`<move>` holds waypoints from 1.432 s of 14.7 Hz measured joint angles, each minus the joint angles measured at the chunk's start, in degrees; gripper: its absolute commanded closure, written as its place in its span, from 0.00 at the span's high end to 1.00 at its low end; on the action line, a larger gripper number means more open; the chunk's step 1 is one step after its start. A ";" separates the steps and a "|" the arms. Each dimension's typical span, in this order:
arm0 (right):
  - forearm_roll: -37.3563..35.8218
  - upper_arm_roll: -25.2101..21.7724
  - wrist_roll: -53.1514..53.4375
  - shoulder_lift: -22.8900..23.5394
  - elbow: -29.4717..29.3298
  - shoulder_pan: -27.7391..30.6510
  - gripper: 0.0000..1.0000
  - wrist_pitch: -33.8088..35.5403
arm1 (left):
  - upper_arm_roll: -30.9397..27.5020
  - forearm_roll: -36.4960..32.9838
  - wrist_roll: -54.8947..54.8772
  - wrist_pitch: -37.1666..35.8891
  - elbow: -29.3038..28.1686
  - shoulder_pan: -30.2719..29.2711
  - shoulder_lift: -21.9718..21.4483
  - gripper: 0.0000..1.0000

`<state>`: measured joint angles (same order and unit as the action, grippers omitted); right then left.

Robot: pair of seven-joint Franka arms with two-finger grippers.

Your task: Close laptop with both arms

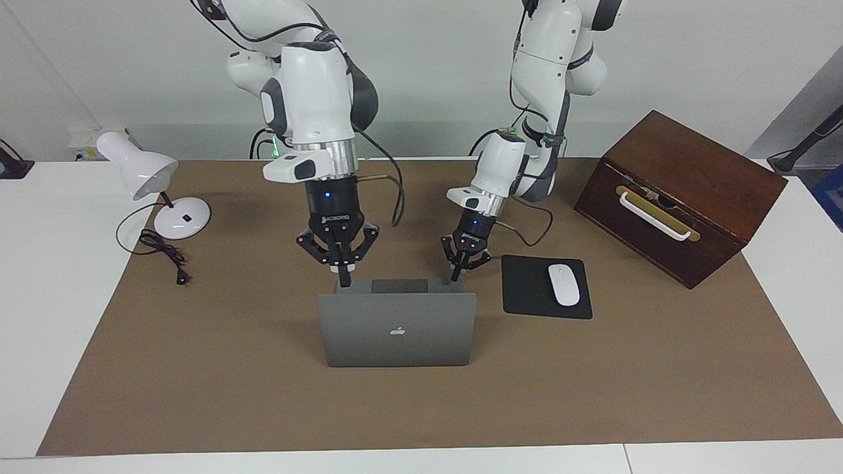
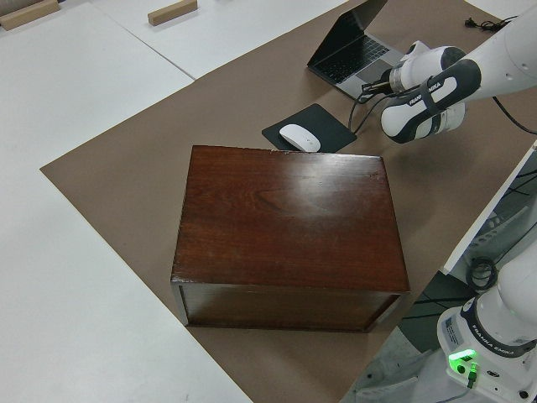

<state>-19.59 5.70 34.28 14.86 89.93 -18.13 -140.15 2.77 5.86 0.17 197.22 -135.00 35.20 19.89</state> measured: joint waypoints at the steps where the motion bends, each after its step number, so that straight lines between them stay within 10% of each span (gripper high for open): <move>1: 0.00 -0.12 0.37 0.21 -0.29 -0.10 0.00 0.00 | -0.08 0.02 -0.01 0.75 0.05 0.27 0.47 0.00; 21: 4.14 -3.45 1.16 12.11 -8.90 -1.98 0.00 -1.58 | -1.71 0.06 -0.20 2.36 2.64 -0.46 2.91 0.00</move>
<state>-15.45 2.25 35.43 26.97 81.03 -20.11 -141.73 1.06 5.92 -0.03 199.58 -132.36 34.74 22.80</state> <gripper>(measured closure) 0.991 0.991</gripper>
